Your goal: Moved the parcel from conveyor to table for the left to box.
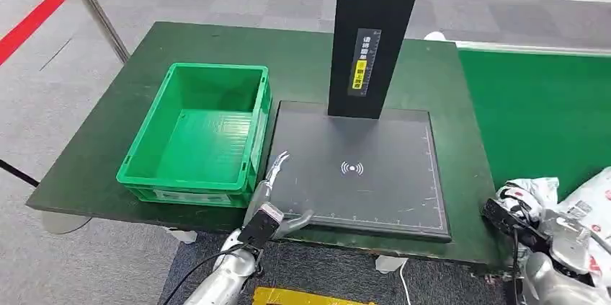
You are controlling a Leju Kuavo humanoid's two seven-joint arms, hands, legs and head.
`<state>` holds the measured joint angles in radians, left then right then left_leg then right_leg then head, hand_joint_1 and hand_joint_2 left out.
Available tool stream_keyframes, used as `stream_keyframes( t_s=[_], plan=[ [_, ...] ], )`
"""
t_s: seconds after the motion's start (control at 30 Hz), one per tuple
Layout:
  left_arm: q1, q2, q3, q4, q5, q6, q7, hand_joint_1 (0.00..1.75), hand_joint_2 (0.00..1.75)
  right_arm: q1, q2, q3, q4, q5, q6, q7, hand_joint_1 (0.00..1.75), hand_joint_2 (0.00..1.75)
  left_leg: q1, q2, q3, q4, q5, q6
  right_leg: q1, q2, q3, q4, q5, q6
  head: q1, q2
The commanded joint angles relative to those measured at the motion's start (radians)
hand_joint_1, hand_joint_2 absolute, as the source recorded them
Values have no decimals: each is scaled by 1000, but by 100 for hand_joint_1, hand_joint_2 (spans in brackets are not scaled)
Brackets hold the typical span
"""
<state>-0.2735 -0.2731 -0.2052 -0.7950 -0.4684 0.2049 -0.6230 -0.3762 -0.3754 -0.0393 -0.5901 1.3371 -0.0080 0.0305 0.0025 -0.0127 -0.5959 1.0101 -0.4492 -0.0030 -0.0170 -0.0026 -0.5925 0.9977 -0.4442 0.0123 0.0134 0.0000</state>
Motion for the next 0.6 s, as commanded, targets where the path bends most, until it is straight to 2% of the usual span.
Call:
stream_keyframes(
  t_s=[0.03,0.17,0.37,0.4,0.6],
  plan=[
    [-4,13,-17,44,-5,-2,-23,0,175,73,46,-41,-41,-53,-44,-28,175,175,1,0,2,-1,0,0,1,-1,3,-2,0,-1,0,0],
    [-3,15,-7,36,-10,-5,-18,0,175,101,71,-98,-138,-119,-68,-75,175,175,1,1,4,-2,-1,0,1,0,5,-3,0,-1,0,0],
    [28,19,1,4,-18,-1,-18,0,175,247,109,-198,-487,-164,-98,-93,175,175,1,3,6,-4,-1,-1,1,1,5,-4,0,-2,0,0],
    [26,18,5,7,-19,-3,-19,0,175,259,108,-217,-536,-172,-94,-99,175,175,0,1,2,-2,-1,0,0,1,2,-1,-1,-1,0,0],
    [8,14,13,27,-24,4,-26,0,175,291,92,-249,-715,-164,-43,-110,175,175,-1,1,-1,-1,-1,0,-1,2,-3,1,-1,-1,0,0]
  ],
)
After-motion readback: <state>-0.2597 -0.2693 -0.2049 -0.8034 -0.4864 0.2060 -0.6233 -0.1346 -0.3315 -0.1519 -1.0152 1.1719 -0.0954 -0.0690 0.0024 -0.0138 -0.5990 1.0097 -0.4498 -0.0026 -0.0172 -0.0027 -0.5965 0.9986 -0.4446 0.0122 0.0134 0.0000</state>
